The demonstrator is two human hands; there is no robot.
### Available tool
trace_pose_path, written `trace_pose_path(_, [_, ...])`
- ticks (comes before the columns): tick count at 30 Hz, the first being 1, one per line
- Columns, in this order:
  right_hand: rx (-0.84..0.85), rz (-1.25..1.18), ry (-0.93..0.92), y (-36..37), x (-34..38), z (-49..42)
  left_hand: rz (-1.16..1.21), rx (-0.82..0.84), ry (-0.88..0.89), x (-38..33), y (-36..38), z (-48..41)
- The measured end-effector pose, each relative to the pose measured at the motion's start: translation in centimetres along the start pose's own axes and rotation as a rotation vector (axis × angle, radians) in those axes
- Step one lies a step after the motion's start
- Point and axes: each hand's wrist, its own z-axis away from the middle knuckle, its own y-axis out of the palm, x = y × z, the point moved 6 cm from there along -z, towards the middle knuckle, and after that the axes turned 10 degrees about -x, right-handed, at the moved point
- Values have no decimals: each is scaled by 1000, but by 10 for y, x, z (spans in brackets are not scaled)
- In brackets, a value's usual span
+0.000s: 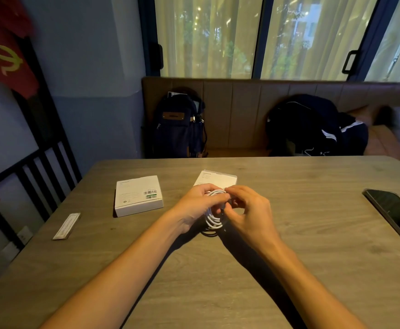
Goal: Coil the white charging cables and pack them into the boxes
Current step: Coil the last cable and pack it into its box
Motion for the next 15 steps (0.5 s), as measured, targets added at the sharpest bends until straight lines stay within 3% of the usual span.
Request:
trace_pose_path(3, [-54,8,82,-7,-13,-5,-75,-23,34,-5,-2,-1])
trace_pose_path(6, [-88,-5,208,-12,-32,-9,-211,-179,142,-15,-8,-6])
trace_pose_path(10, [-112,-29,334,-18,-49,-11,-665,-431,299,-14,-8,-23])
trace_pose_path(15, [-172,-63,491,-33,-76,-12,-958,-384,99,-1,7,-56])
